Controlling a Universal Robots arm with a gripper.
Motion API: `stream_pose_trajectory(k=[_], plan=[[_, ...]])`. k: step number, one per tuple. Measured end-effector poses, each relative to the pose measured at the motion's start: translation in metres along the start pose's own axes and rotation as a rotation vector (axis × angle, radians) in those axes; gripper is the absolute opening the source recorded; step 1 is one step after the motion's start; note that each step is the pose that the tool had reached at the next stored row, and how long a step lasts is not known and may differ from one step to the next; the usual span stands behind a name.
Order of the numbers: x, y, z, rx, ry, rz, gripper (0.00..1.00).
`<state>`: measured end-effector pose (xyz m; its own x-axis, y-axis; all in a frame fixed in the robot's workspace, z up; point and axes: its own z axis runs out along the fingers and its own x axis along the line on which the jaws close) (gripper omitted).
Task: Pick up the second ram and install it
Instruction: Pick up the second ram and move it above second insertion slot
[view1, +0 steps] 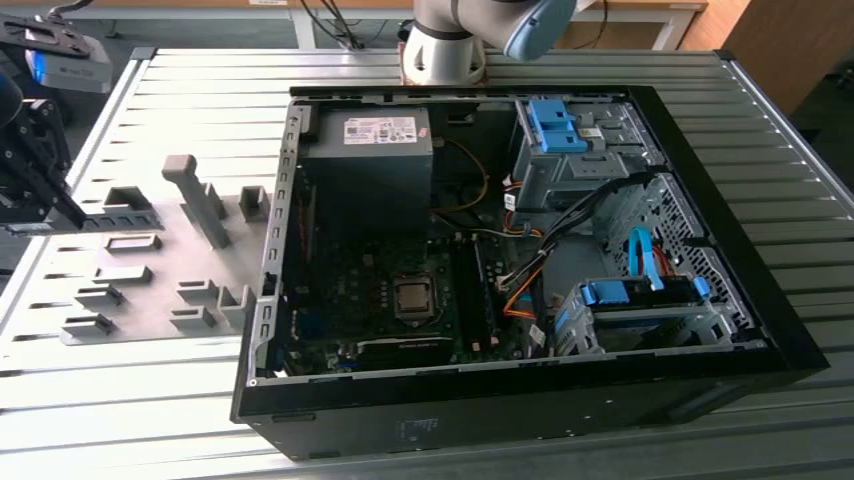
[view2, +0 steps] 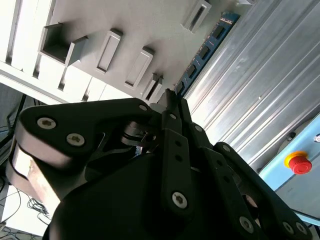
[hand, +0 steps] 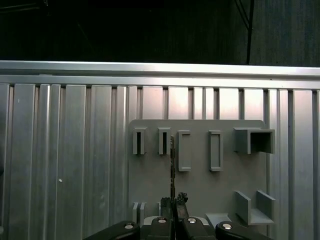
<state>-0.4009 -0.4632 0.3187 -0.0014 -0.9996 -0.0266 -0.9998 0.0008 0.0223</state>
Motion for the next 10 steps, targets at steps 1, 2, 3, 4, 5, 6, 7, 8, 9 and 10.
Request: stream_pose_trajectory(k=[1, 2, 3, 4, 5, 6, 7, 8, 9, 10], plan=[[0.0, 0.0, -0.0009, 0.0, 0.0, 0.0, 0.14], [0.0, 0.0001, -0.0018, 0.0, 0.0001, 0.0, 0.14], [-0.0001, 0.0001, -0.0027, 0.0, 0.0001, 0.0, 0.14], [-0.0001, 0.0001, -0.0036, -0.0001, 0.0001, 0.0, 0.14], [-0.0001, 0.0001, -0.0043, 0.0001, 0.0, 0.0, 0.14], [-0.0002, 0.0001, -0.0053, 0.0, 0.0, 0.0, 0.14], [-0.0002, 0.0001, -0.0061, 0.0, 0.0, 0.0, 0.14], [-0.0002, 0.0001, -0.0069, 0.0, 0.0, 0.0, 0.14], [-0.0002, 0.0002, -0.0078, 0.0, 0.0, 0.0, 0.14], [-0.0003, 0.0002, -0.0086, 0.0, 0.0, 0.0, 0.14]])
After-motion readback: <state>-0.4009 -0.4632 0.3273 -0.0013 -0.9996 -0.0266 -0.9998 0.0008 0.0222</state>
